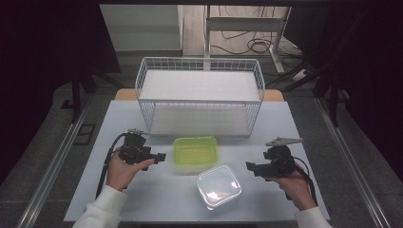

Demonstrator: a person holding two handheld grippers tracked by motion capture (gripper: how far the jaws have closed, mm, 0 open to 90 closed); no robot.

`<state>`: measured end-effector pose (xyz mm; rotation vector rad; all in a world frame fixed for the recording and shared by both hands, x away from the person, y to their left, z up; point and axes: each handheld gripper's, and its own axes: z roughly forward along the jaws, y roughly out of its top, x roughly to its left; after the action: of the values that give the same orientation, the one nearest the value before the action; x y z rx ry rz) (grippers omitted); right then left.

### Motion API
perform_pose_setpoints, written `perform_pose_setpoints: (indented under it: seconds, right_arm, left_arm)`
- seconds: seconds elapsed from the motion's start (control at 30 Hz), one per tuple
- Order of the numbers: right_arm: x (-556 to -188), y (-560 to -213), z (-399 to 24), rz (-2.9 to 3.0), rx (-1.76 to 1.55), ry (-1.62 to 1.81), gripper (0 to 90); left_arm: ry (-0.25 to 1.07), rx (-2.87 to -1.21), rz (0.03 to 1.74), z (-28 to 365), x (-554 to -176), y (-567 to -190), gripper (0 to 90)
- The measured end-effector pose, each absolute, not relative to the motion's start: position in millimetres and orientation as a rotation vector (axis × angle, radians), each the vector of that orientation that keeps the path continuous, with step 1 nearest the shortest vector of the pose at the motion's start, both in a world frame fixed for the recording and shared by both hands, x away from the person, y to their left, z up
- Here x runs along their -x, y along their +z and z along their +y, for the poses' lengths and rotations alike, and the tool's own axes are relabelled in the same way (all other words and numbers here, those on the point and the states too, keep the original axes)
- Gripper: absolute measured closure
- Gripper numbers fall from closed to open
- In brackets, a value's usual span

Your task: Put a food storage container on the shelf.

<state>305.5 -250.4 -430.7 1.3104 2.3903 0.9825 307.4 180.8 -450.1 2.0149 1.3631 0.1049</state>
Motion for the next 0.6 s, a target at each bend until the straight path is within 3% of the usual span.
perform_pose_setpoints:
  seconds: [0.6]
  right_arm:
    - [-350.1, -427.6, -199.5, 2.439, -1.398, 1.039, 26.8]
  left_arm:
    - [0.042, -2.024, 1.354, 163.5, -325.2, -446.9, 27.9]
